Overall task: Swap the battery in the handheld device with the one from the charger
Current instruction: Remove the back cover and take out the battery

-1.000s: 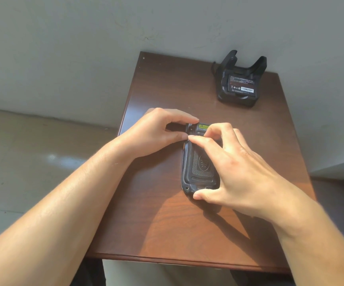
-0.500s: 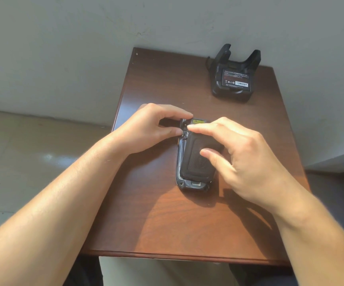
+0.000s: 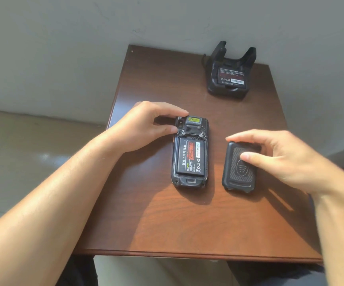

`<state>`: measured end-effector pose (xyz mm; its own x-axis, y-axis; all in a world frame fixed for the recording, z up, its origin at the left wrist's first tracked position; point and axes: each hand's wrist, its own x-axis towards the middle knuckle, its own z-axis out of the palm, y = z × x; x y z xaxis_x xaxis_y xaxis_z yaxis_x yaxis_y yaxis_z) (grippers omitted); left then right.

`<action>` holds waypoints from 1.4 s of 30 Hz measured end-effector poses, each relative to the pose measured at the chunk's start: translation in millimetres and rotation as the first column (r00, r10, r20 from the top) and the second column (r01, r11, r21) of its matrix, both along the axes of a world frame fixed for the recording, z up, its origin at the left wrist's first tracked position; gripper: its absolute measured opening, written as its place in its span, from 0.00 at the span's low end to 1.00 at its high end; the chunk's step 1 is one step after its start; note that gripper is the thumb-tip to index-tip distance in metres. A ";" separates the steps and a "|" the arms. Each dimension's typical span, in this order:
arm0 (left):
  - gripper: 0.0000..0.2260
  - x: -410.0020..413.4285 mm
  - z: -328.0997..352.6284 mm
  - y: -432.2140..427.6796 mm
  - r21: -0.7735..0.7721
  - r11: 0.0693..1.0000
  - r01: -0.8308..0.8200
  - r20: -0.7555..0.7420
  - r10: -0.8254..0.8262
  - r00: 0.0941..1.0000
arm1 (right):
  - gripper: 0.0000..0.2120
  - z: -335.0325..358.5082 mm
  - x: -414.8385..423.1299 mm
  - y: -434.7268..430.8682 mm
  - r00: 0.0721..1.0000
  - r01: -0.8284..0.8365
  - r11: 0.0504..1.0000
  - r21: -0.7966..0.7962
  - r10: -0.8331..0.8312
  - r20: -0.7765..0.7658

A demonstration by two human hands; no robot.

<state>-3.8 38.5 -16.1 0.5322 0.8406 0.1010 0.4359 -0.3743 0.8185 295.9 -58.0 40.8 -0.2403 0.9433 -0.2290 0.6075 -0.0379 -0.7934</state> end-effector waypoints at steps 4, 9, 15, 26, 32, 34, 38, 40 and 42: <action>0.19 0.7 -0.3 1.0 0.001 1.000 0.003 -0.012 -0.003 1.000 | 0.19 -10.8 2.8 1.7 0.999 -0.039 0.999 -0.037 0.039 0.011; 0.19 0.2 -0.9 1.0 0.014 1.000 0.000 -0.024 0.001 1.000 | 0.19 -12.0 2.3 2.0 0.986 -0.071 0.996 0.049 0.063 0.153; 0.19 1.1 0.2 1.2 0.025 1.000 0.008 -0.014 -0.008 1.000 | 0.17 -17.2 5.1 5.1 0.957 -0.076 0.991 0.110 0.042 0.286; 0.19 0.6 0.2 1.7 0.031 0.999 0.017 -0.019 -0.016 1.000 | 0.16 -14.1 1.4 2.8 0.956 -0.031 0.984 0.174 -0.021 0.294; 0.19 1.1 0.5 1.1 0.033 0.999 0.013 -0.015 -0.013 1.000 | 0.20 16.2 -39.4 3.2 0.964 -0.132 0.906 0.403 0.022 0.264; 0.19 1.2 0.5 1.6 0.033 0.999 0.014 -0.017 -0.014 1.000 | 0.26 13.8 -58.2 3.9 0.938 -0.231 0.907 0.351 0.112 0.328; 0.19 0.8 -0.1 1.2 0.037 0.999 0.015 -0.011 -0.014 1.000 | 0.34 7.4 -78.0 3.7 0.871 -0.327 0.919 0.221 0.202 0.447; 0.19 0.4 -0.1 1.3 0.042 0.999 0.018 -0.016 -0.018 1.000 | 0.35 8.9 -81.3 4.4 0.836 -0.351 0.917 0.191 0.215 0.504; 0.19 0.6 -0.1 1.6 0.043 0.999 0.022 -0.020 -0.021 1.000 | 0.35 10.3 -83.3 5.3 0.806 -0.369 0.914 0.169 0.224 0.549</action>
